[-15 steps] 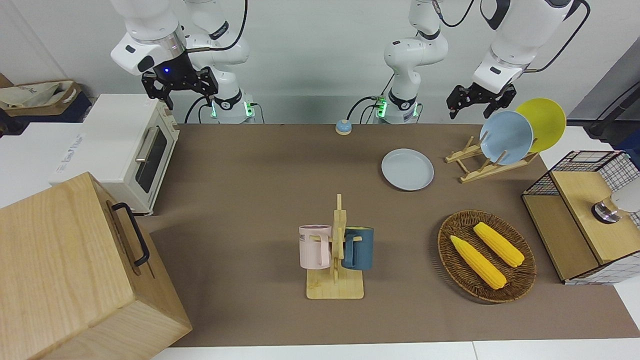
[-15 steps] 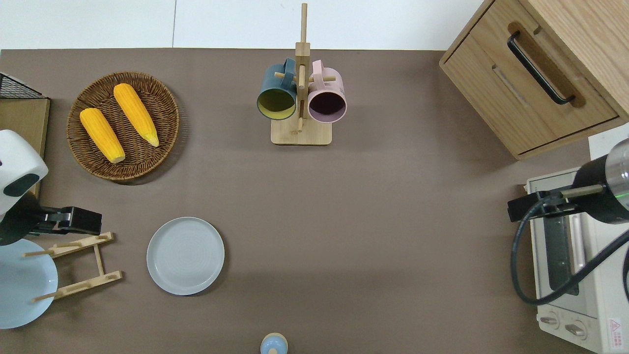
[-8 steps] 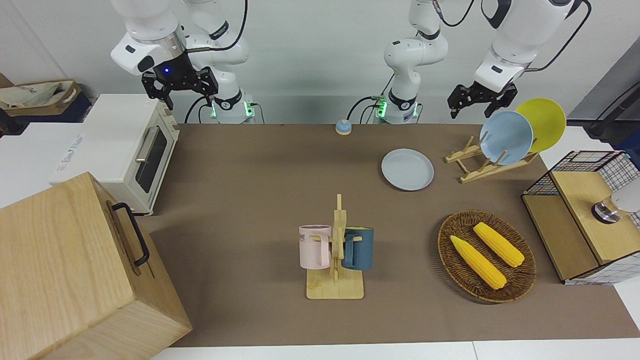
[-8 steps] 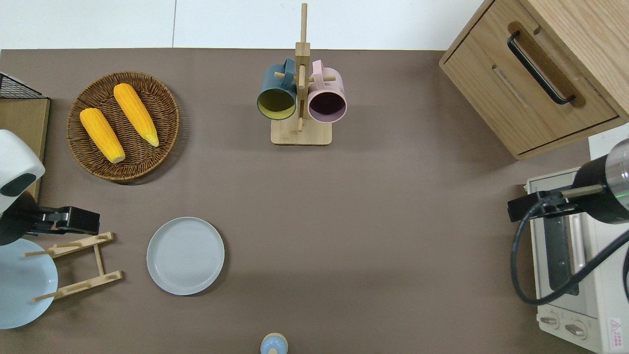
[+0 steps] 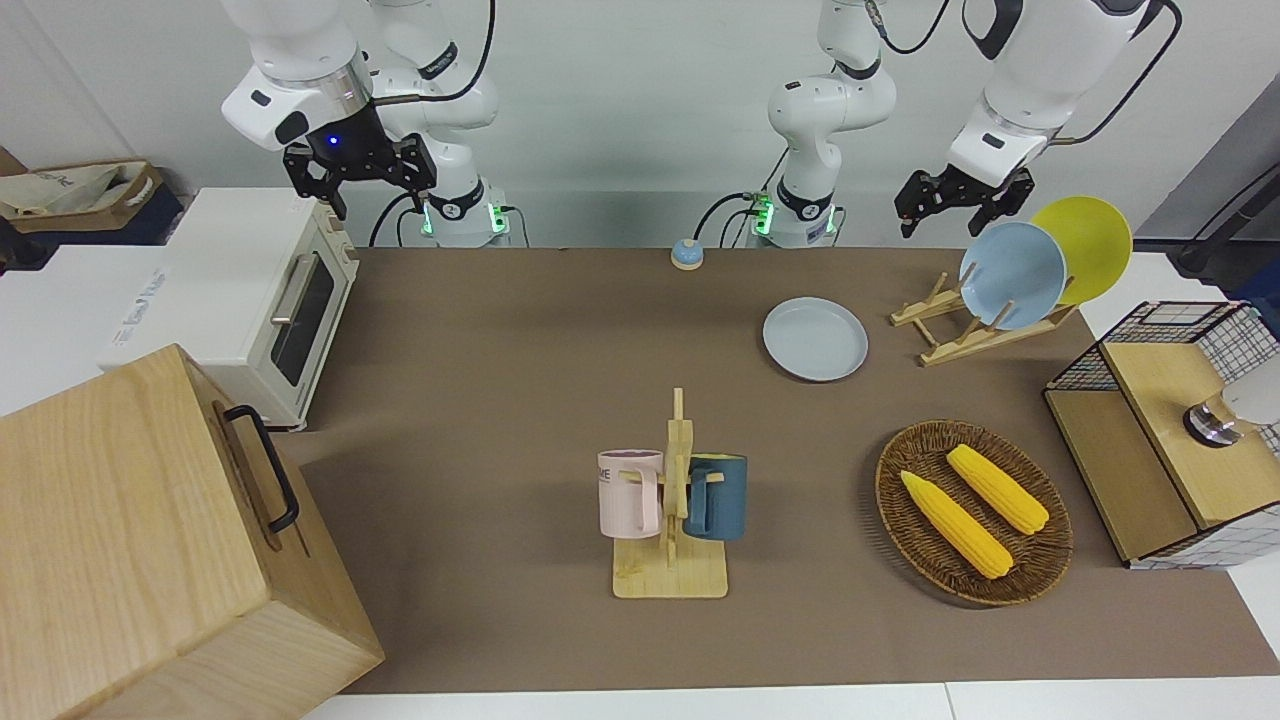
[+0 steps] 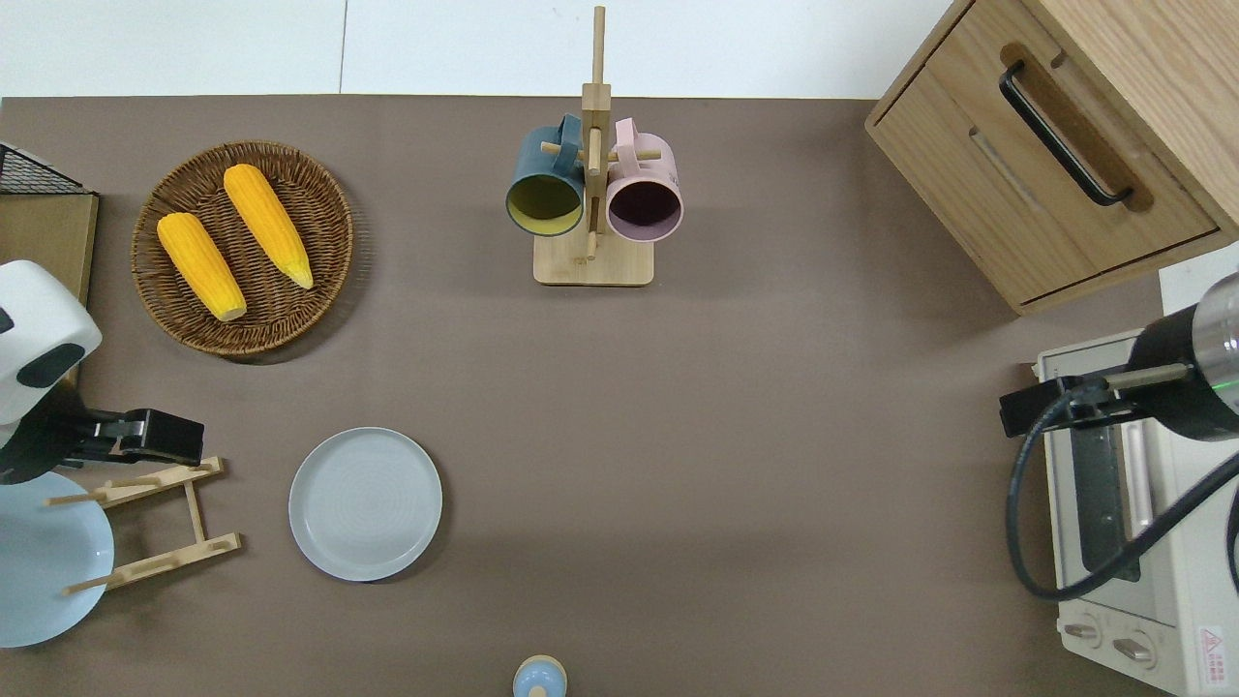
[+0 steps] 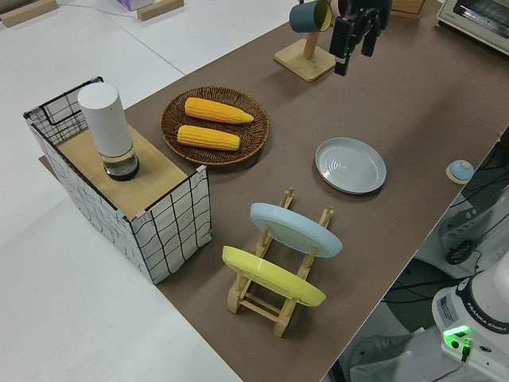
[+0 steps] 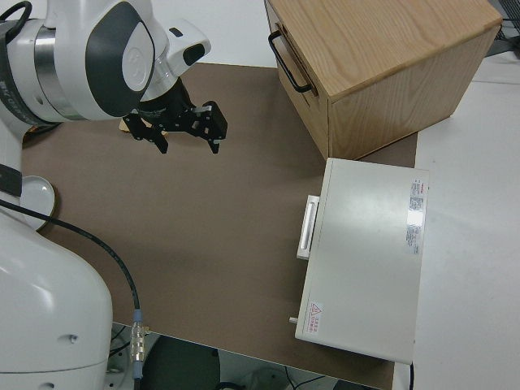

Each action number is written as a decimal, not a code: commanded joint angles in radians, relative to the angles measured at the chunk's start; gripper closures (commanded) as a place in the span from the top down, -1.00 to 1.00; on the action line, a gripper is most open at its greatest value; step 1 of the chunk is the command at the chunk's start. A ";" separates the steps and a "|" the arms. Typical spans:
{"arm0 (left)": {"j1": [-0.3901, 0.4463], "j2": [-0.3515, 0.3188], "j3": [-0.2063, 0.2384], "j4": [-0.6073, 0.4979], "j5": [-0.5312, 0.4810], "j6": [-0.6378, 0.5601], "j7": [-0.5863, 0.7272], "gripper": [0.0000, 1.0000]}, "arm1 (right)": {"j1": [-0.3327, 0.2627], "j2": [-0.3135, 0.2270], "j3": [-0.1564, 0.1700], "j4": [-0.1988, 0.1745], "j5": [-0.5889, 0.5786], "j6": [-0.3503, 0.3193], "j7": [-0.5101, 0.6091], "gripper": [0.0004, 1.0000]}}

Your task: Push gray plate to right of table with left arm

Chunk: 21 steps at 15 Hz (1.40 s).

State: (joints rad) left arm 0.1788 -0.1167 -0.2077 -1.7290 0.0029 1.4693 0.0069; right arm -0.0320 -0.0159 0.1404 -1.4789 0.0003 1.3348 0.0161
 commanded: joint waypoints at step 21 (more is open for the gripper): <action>0.011 -0.005 -0.006 -0.254 0.006 0.290 -0.008 0.99 | -0.019 -0.002 0.016 0.009 0.004 -0.016 0.012 0.97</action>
State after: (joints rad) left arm 0.1789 -0.1117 -0.2077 -1.9520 0.0029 1.7264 0.0064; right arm -0.0320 -0.0159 0.1404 -1.4789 0.0003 1.3348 0.0160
